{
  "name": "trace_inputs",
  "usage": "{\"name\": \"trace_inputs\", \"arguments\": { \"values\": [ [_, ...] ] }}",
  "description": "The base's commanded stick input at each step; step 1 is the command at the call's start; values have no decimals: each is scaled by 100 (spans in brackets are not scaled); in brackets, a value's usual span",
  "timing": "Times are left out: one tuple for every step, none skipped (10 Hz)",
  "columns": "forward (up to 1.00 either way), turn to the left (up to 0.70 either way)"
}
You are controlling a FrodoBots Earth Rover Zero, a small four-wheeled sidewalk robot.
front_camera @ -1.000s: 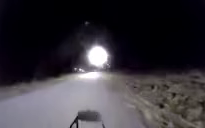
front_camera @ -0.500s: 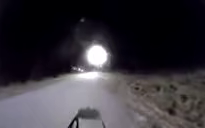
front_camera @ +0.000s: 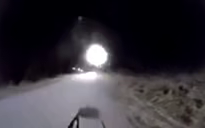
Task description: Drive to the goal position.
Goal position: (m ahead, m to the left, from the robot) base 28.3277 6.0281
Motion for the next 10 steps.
{"name": "trace_inputs", "arguments": {
  "values": [
    [100,0],
    [100,0],
    [100,0],
    [100,0],
    [100,0],
    [100,0],
    [100,0],
    [100,0],
    [100,0],
    [100,0]
  ]
}}
